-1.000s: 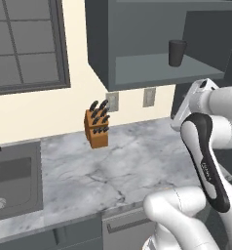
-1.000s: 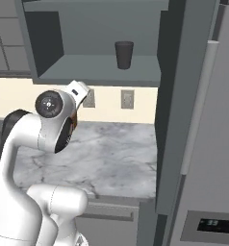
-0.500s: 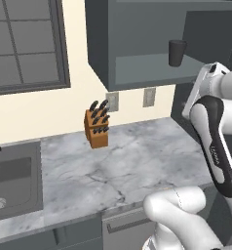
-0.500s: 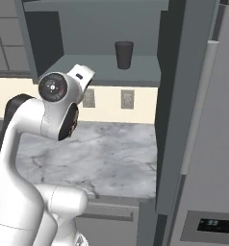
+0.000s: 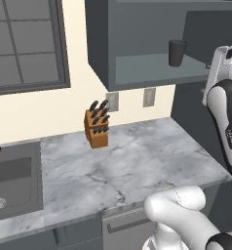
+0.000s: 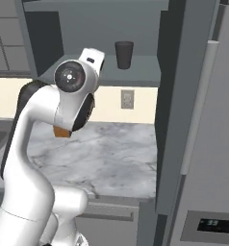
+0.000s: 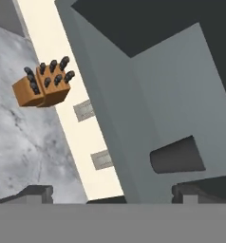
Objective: There is a bowl on the dining counter. Grab a lemon wedge from the fridge and place it in the bowl. Then get the liquor bottle and glass cup from the cabinet and place them next to the bowl.
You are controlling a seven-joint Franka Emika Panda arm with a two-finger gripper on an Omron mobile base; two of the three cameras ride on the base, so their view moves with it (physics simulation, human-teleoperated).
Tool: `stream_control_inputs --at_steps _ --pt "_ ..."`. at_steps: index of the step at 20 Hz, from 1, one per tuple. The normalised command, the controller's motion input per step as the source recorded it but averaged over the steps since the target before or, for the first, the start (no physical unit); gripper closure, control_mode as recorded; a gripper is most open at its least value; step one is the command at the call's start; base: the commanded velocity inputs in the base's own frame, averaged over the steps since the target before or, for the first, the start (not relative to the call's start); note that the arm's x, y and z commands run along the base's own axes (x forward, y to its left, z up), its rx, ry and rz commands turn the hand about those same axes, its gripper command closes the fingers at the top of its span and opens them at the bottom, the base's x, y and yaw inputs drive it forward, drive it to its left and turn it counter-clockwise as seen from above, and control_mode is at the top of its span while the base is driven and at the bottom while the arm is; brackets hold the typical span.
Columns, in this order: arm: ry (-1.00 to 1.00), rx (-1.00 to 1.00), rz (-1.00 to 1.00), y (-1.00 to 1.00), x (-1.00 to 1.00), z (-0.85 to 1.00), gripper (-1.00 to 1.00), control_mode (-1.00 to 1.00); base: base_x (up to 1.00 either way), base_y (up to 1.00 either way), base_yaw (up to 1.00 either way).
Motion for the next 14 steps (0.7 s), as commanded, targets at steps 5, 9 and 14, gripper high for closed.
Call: stream_control_inputs --at_steps 5,9,14 --pt "-0.1 -0.11 0.11 -0.26 0.21 0.19 -1.0 -1.0 0.0 0.0 0.0" --pt "0.0 -0.01 0.01 0.0 0.01 0.0 -1.0 -1.0 0.0 0.0 0.0" --pt "0.0 0.0 0.0 0.0 0.1 0.0 -1.0 -1.0 0.0 0.0 0.0"
